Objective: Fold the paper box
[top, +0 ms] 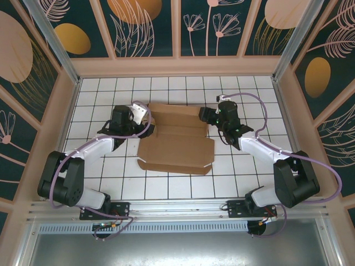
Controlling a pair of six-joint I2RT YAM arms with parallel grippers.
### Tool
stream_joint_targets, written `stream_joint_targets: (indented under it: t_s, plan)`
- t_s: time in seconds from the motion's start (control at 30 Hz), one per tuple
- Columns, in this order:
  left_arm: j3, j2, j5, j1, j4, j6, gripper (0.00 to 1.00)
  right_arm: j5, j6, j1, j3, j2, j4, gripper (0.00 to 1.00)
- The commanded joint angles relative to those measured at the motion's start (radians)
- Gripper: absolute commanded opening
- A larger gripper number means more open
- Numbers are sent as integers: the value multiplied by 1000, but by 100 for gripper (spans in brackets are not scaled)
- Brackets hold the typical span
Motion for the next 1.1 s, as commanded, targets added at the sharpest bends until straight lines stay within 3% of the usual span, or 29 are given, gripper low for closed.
stream_joint_targets:
  t_s: [0.0, 0.13, 0.4, 0.53, 1.07]
  plan:
    - [39, 9, 105, -4, 23, 75, 64, -16, -28, 12, 0, 31, -91, 74]
    - [47, 3, 132, -4, 56, 81, 63, -16, -29, 11, 3, 33, -94, 74]
    - [37, 4, 17, -4, 29, 102, 58, -8, -31, 10, 3, 34, -93, 74]
    - [-24, -58, 154, -4, 92, 46, 60, -11, -31, 10, 2, 35, -91, 74]
    - [-144, -377, 50, -4, 119, -93, 64, 33, -45, 33, -7, 36, -95, 74]
